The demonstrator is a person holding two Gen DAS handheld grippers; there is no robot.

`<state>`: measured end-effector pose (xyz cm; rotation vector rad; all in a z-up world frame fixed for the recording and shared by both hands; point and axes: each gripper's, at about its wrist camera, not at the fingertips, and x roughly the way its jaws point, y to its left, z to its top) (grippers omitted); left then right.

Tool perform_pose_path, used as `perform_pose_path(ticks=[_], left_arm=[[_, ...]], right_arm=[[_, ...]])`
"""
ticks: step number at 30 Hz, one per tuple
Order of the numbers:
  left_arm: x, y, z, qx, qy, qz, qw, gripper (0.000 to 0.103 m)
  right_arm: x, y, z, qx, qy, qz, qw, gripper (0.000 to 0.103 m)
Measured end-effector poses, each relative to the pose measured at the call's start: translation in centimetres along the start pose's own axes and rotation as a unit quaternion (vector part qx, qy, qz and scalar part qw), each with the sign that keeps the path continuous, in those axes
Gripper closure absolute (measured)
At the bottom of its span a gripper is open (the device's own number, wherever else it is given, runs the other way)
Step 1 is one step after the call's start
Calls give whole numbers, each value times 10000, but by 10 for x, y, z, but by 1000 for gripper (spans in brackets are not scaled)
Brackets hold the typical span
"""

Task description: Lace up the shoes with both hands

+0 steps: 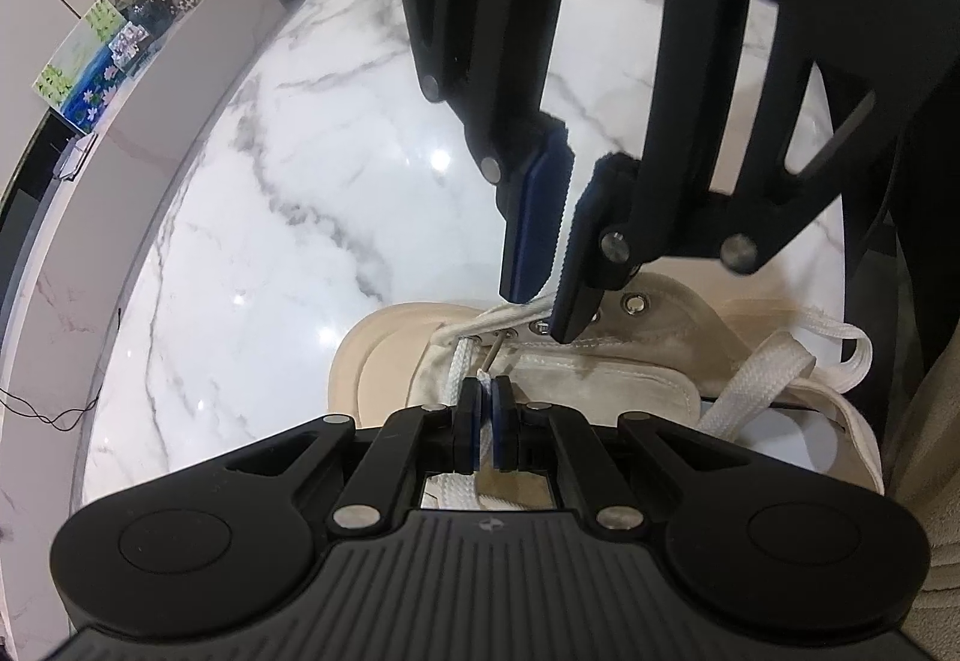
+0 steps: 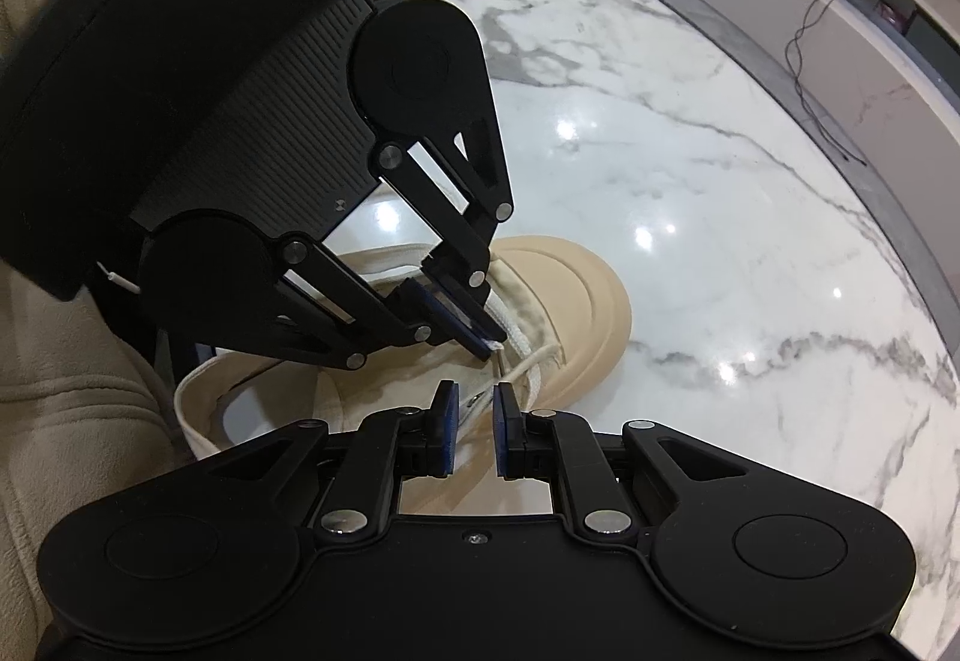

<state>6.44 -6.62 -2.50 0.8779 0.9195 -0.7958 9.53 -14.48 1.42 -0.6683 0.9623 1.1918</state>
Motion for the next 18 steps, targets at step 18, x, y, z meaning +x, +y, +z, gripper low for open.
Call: perform_pose_path(ticks=[18], left_arm=[[2,1,5,192,-106,-84,9997,100]], right_arm=[[11,-1,-9,-828,10,-425,9957,93]])
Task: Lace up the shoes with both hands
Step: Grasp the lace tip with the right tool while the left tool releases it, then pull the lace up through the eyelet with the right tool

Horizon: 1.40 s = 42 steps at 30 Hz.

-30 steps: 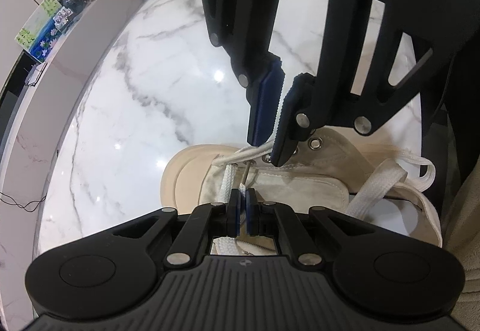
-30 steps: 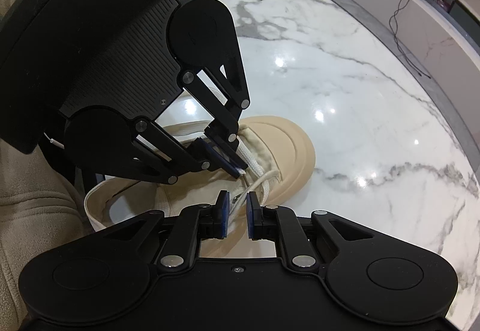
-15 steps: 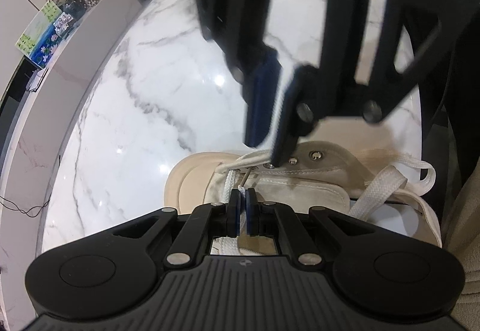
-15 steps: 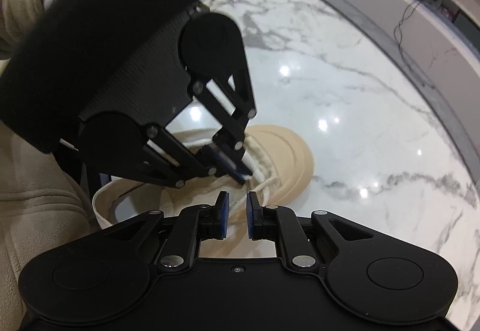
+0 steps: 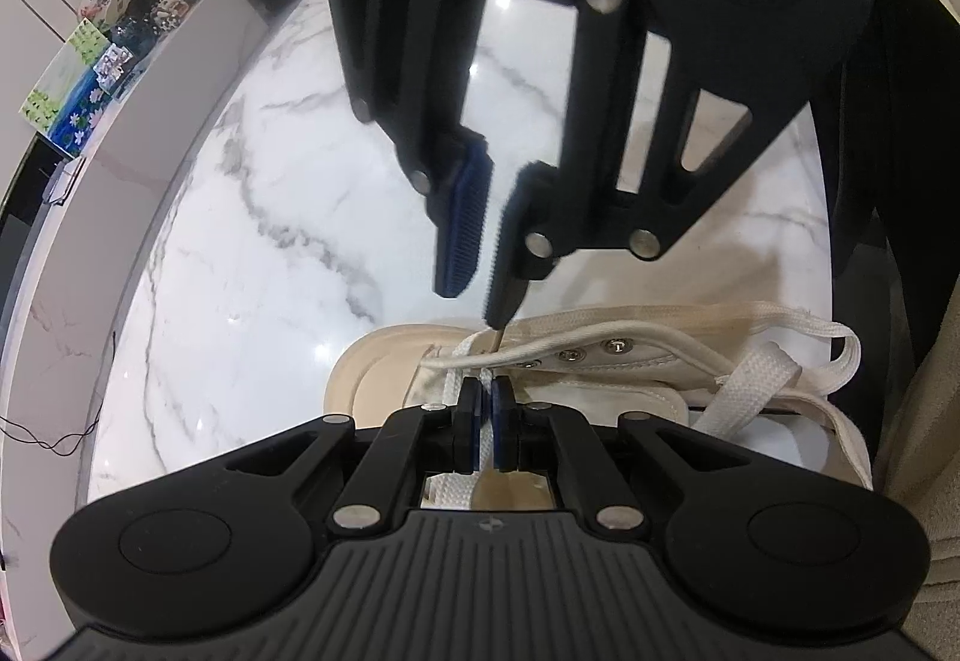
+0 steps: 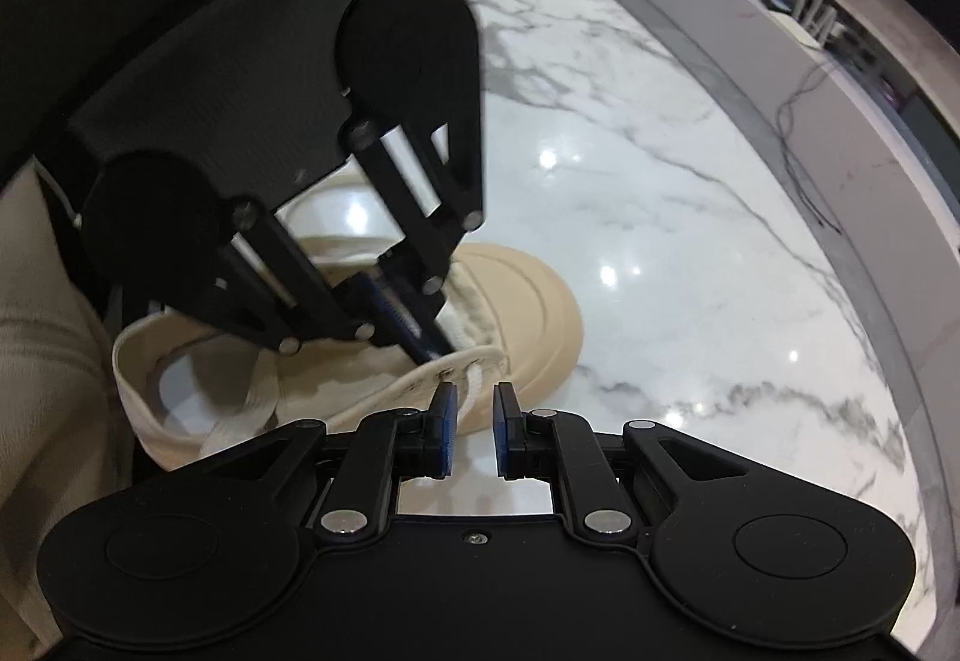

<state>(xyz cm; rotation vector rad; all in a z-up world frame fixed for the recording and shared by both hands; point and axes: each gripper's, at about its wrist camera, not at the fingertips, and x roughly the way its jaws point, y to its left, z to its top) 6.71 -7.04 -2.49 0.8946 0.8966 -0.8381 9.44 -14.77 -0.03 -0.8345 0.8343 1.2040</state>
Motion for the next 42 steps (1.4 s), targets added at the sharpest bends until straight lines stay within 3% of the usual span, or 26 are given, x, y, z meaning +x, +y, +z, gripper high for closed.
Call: perform_pose_path(ticks=[11,13,15,20,24,35,42], left_arm=[[0,0,0,52,-59,-35,10000,100],[11,22,17,65,-16,-56,10000,100],[14,27,22,70,-25,-55,10000,100],[18,31,25,36,-18,-25,10000,98],[12,36,29,-84,-22,129,9999,89],[1,33,21,-274,87,250,9993,89],[4,37,15,-519,144,427,9976,89]], right_arm=[[8,-1,5,-161,-9,283,9995,93],[9,0,6,-192,-5,279,9994,93],[11,-1,8,-172,-29,257,9995,102],[18,2,13,-141,11,227,9996,102],[17,4,16,-104,136,154,9997,102],[-7,5,2,51,674,-247,9974,102],[-40,-1,-29,364,1179,-724,9897,102]])
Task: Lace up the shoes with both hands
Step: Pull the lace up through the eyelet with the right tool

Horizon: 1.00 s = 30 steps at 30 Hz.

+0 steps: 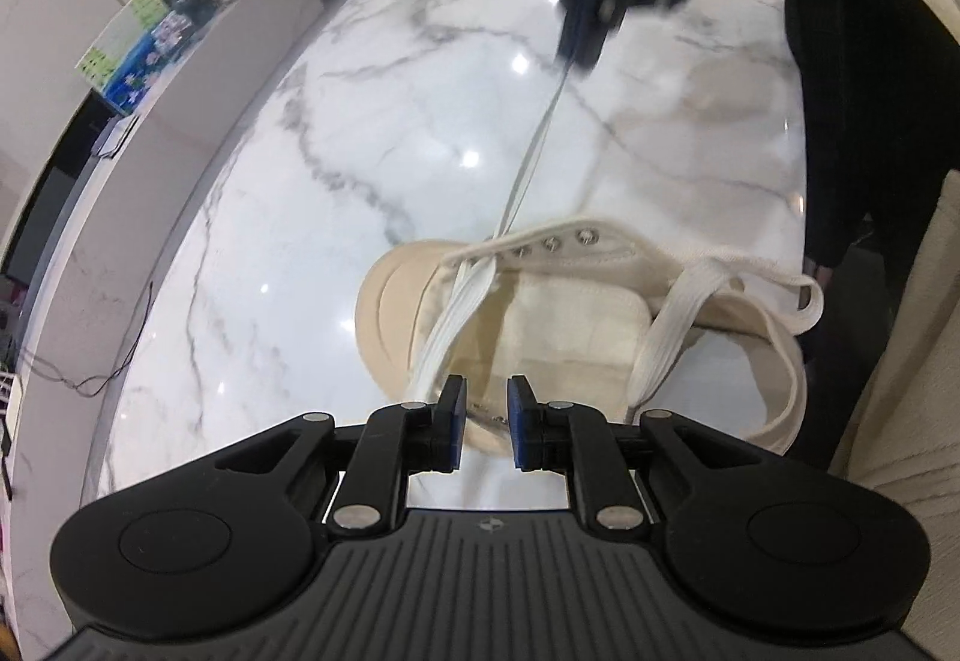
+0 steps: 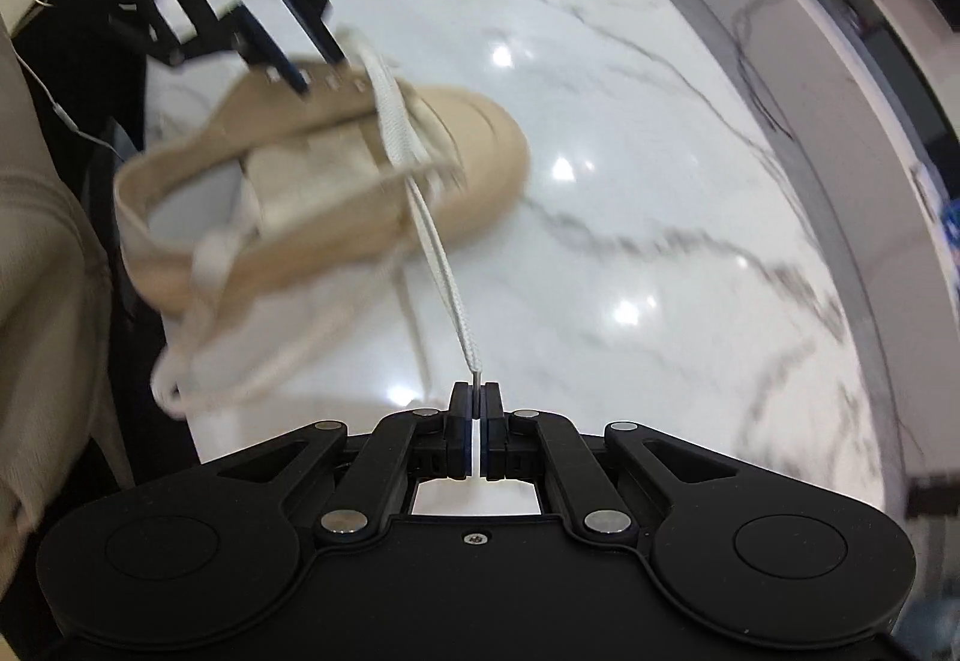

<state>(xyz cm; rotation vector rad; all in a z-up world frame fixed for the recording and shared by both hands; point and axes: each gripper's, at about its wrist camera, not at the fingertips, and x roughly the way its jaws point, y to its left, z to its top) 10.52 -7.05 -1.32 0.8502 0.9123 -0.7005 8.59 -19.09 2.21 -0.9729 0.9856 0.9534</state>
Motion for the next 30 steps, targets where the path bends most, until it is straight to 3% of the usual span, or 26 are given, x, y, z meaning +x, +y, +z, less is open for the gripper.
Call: perform_pose_path(ticks=[8,19,25,30], left_arm=[[-24,-21,-32,-246,-86,74,9996,89],[-49,-45,-55,-339,-191,128,9992,89],[-49,-47,-51,-404,-321,21,9987,89],[-52,-50,-50,-383,-328,0,9987,89]], right_arm=[[-25,-12,-57,568,625,-402,9956,102],[-47,-50,-146,1517,1905,-1380,9600,102],[-52,-61,-171,1680,2315,-1603,9447,103],[-49,-61,-167,1660,2299,-1584,9458,103]])
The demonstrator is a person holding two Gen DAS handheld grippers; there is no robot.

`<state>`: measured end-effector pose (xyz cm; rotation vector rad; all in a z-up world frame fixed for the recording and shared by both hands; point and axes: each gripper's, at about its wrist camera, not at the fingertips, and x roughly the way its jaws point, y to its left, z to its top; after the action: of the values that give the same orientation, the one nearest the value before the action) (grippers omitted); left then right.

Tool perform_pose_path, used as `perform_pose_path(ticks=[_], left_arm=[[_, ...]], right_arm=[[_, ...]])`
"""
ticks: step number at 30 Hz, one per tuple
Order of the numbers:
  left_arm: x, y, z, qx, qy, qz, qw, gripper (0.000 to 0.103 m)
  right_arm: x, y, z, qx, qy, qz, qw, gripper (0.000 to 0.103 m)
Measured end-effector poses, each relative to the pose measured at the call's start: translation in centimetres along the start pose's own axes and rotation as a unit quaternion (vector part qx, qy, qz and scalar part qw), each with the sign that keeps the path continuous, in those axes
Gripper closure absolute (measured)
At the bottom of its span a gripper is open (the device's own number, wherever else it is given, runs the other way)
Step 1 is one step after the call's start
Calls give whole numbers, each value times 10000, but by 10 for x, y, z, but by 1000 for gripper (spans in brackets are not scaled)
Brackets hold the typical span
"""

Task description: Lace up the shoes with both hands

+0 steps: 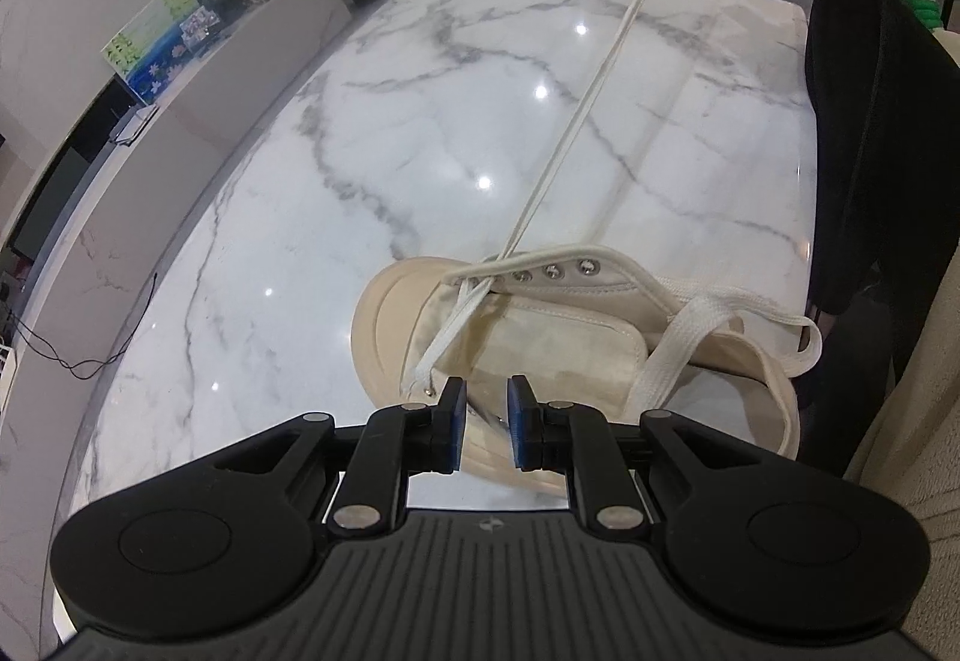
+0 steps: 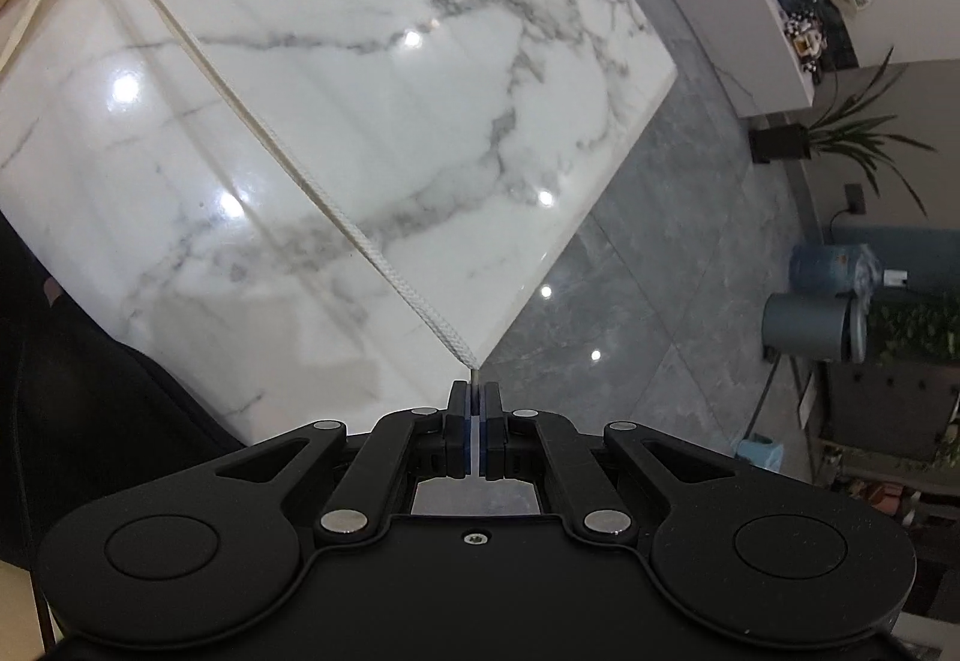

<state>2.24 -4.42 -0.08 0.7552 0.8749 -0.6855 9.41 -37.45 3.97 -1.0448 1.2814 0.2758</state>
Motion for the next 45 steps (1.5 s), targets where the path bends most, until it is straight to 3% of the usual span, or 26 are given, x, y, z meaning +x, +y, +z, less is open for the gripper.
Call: perform_pose_path(ticks=[9,21,32,37,45], left_arm=[[-14,0,-6,-83,-71,-3,9999,89],[-17,10,-7,-217,-148,-33,9996,82],[-7,18,-4,-232,-143,-99,9996,82],[-6,22,-7,-291,-183,-130,9993,82],[-4,27,-9,-345,-249,-200,9989,82]], right_arm=[[4,39,47,-446,-506,501,9965,103],[16,95,97,-954,-864,1372,9821,100],[-21,137,169,-1254,-2107,1981,9490,100],[-36,145,198,-1266,-2455,2440,9296,90],[-52,147,211,-1092,-2613,2553,9245,88]])
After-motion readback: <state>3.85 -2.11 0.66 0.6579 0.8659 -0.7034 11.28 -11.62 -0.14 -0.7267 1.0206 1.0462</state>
